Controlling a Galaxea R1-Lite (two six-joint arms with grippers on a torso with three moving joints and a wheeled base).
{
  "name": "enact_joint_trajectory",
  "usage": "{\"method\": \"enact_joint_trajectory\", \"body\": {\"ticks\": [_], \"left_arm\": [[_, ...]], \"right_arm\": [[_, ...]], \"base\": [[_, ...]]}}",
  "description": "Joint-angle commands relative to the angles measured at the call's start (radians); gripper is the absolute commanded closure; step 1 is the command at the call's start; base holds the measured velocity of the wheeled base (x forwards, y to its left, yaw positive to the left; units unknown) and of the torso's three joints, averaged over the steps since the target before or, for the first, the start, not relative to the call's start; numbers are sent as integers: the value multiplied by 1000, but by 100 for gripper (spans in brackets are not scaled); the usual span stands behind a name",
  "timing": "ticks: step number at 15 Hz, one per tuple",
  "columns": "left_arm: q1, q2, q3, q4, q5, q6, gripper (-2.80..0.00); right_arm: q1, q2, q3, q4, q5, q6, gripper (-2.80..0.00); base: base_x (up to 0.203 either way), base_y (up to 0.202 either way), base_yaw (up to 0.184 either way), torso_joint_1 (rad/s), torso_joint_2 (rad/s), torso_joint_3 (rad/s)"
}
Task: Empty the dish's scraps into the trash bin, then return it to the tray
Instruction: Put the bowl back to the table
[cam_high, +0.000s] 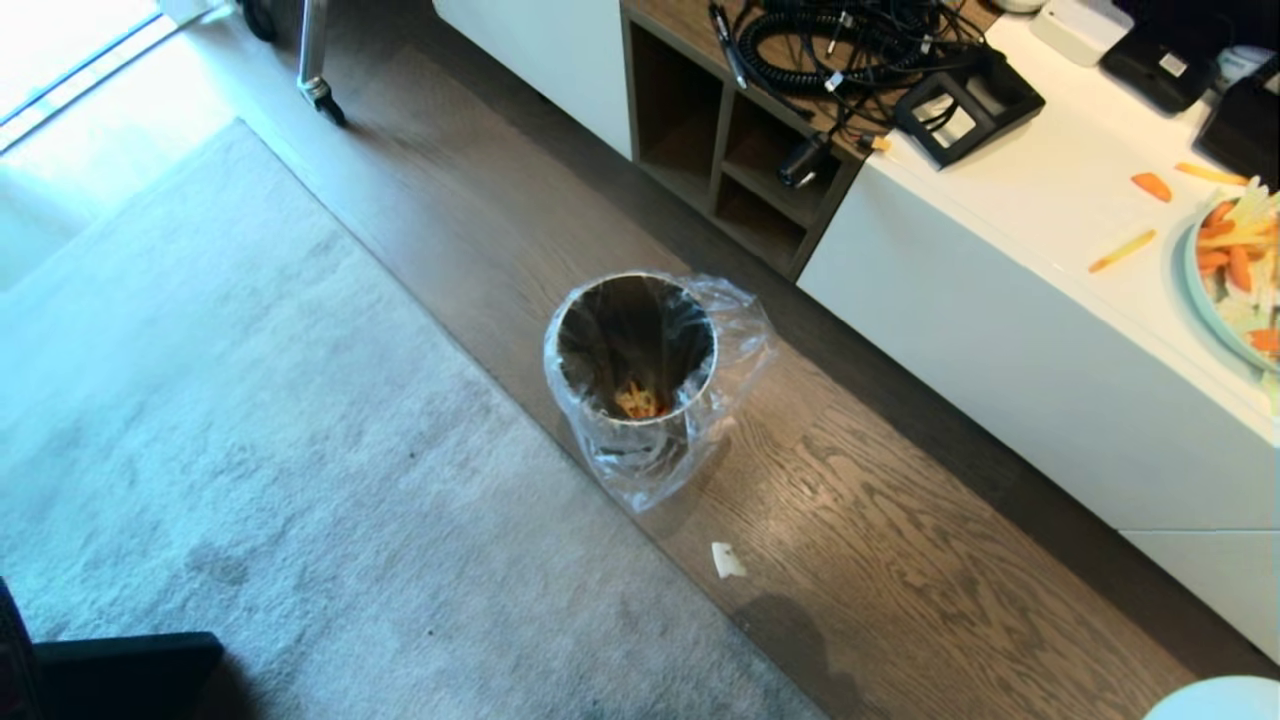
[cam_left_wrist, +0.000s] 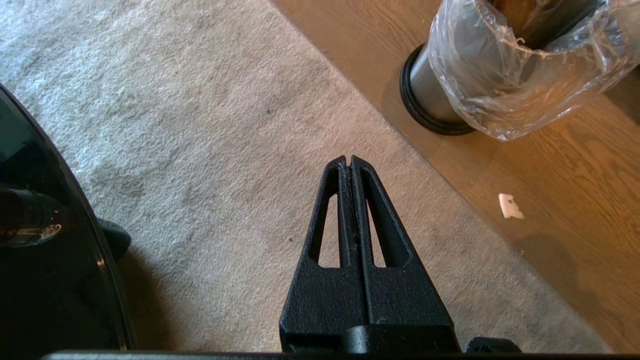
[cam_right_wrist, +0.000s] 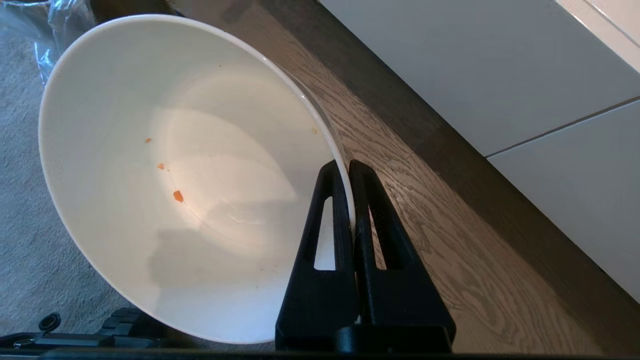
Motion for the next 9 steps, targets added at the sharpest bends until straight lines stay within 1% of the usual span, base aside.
{"method": "enact_joint_trajectory", "body": {"ticks": [1, 9], "left_arm": [[0, 0, 0, -1, 1, -1, 0], [0, 0, 0, -1, 1, -1, 0]], "right_arm": [[0, 1, 0, 0, 0, -1, 0], [0, 1, 0, 0, 1, -1, 0]], "base": [[0, 0, 0, -7, 2, 193], [0, 0, 0, 2, 2, 200]]}}
